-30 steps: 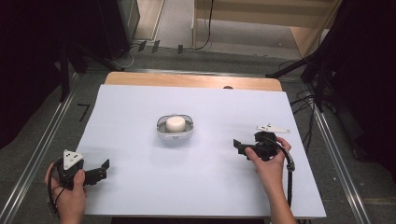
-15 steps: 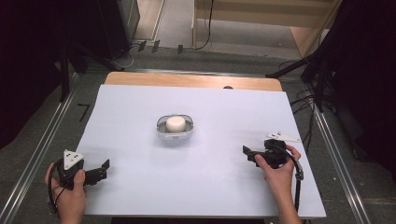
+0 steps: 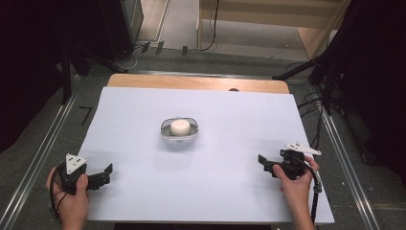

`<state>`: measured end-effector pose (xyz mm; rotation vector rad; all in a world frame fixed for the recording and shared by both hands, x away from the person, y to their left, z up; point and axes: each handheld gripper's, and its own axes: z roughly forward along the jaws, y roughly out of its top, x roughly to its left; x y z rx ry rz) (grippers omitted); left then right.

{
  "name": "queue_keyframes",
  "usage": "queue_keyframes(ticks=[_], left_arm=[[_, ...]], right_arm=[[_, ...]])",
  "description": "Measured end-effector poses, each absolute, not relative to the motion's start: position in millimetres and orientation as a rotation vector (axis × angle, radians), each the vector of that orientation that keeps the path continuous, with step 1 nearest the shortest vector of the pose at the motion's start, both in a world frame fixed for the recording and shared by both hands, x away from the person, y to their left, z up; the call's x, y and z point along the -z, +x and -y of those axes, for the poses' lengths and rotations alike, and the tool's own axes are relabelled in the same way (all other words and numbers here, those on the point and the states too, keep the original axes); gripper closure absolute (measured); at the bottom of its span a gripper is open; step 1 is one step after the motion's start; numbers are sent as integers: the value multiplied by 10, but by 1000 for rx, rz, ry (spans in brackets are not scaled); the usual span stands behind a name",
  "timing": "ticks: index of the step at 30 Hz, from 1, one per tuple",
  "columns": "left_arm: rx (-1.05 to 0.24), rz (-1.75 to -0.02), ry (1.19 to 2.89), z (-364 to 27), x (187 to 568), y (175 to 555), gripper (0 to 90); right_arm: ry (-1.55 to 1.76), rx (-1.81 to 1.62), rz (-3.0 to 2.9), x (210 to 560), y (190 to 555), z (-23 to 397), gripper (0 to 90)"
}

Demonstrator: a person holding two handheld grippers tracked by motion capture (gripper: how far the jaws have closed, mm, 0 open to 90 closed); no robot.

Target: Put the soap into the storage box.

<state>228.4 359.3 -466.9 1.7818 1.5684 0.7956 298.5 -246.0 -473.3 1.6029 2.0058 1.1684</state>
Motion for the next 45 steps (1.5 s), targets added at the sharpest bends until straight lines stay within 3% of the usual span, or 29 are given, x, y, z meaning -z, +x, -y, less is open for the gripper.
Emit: queue_keyframes(ticks=[45], left_arm=[[-792, -1565, 1780, -3601, 4666, 2279, 0]], right_arm=[[1686, -1126, -1880, 4844, 2481, 3207, 33]])
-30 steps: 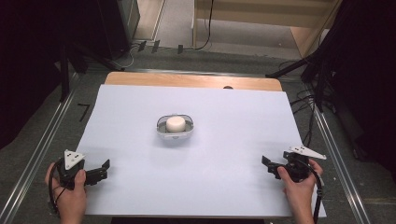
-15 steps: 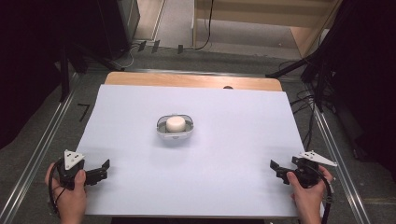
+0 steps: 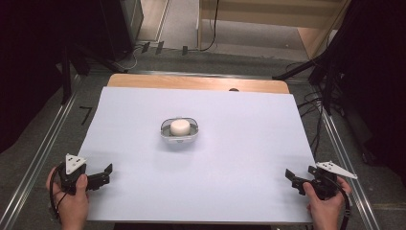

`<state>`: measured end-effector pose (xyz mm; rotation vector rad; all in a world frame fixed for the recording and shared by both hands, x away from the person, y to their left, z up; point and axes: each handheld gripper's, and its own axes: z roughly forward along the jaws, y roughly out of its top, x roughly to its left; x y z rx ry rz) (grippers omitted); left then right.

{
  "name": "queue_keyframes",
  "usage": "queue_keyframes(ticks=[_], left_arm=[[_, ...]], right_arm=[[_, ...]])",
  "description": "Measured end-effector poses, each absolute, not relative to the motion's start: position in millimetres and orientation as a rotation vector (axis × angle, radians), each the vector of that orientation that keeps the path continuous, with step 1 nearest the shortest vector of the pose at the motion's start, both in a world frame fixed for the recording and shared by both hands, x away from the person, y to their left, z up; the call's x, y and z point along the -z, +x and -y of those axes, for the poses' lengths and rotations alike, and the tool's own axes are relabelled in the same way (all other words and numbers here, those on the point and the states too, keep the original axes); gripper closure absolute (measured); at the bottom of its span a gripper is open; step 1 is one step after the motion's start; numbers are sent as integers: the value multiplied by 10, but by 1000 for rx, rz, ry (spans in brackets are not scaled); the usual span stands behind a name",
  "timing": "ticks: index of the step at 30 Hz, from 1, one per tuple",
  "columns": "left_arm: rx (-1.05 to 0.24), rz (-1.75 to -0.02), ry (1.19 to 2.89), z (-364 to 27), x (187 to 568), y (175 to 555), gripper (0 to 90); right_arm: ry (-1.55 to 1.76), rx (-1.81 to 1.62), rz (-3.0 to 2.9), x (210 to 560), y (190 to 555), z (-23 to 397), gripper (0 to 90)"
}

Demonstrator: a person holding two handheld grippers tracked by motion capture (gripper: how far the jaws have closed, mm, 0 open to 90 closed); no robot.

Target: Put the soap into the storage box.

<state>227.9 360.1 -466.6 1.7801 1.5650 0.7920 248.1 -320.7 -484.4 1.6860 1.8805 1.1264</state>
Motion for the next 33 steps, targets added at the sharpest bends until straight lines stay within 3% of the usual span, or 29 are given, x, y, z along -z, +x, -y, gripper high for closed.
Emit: queue_keyframes(ticks=[13, 33], left_arm=[[-794, -1565, 1770, -3604, 4667, 2277, 0], [-791, -1567, 1762, -3613, 4665, 2273, 0]], right_arm=[[1703, -1109, -1810, 4868, 2305, 3420, 31], [1690, -1135, -1787, 4906, 2264, 3419, 25]])
